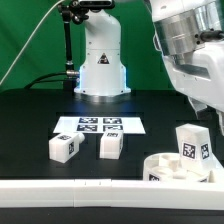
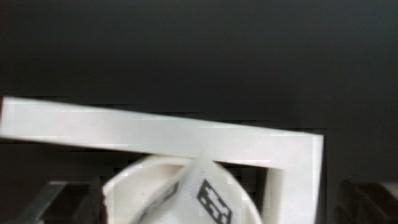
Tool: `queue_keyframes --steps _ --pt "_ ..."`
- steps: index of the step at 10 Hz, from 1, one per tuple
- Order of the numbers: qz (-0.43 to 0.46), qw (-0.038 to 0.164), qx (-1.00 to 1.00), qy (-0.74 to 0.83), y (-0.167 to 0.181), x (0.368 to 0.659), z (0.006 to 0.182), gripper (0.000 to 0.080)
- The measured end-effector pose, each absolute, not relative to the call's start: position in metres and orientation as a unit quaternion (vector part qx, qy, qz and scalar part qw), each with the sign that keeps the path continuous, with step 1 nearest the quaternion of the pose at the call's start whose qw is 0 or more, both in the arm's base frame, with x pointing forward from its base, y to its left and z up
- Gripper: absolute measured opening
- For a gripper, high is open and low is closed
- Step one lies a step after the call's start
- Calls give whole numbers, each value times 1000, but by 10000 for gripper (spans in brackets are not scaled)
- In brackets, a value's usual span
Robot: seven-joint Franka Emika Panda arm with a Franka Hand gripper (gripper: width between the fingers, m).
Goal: Assemble stool
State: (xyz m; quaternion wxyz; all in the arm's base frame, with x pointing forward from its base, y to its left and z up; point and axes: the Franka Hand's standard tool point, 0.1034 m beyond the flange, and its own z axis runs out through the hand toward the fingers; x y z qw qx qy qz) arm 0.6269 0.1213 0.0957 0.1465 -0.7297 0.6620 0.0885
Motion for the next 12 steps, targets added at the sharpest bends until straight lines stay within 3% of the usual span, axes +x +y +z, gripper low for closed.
queue_keyframes --steps 2,5,11,12 --pt "81 147 -777 606 121 626 96 649" --pt "45 124 -911 392 119 628 107 649" --pt "6 122 -979 162 115 630 106 649" --pt "-42 87 -994 41 116 640 110 649"
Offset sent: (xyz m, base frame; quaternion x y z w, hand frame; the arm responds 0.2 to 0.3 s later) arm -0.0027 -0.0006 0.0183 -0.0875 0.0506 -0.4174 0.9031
